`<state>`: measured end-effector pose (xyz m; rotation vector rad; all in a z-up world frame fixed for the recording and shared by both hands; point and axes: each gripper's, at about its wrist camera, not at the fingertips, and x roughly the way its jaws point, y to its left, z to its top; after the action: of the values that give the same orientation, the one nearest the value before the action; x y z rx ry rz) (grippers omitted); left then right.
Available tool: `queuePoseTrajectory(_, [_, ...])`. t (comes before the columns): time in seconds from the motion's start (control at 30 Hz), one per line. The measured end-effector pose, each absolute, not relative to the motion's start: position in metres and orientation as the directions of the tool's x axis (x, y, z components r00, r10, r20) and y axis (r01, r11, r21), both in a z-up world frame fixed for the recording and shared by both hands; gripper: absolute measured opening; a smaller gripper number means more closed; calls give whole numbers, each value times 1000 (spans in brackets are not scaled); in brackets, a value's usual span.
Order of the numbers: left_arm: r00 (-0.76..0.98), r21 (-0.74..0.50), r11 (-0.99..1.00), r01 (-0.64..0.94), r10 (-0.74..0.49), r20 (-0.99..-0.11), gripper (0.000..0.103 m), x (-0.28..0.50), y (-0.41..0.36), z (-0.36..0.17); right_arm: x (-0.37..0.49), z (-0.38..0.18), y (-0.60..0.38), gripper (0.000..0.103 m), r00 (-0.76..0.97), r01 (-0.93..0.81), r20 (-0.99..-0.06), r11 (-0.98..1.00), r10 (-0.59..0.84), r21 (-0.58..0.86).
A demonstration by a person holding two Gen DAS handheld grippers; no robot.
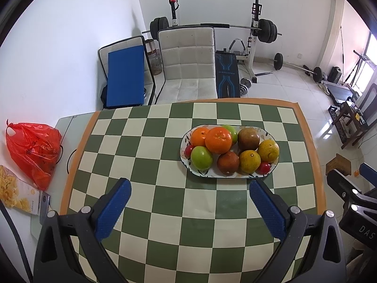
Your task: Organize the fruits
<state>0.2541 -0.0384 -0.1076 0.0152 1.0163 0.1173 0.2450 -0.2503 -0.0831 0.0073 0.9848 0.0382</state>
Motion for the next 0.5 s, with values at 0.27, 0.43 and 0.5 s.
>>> queuePoseTrajectory(0.27, [523,64,994,-91,102,-846,103,254,-39,-107,245,-82,-248,101,555,-31,-831,999,33,19])
queuePoseTrajectory(0.43, [528,59,994,-87,96,-844,103,256,-39,-102,245,-80,-248,101,555,-31,-831,999,33,19])
queuePoseTrajectory(0.5, [526,60,995,-81,94,-845,103,255,-39,-101,245,-79,-247,101,555,-32,-831,999,30,14])
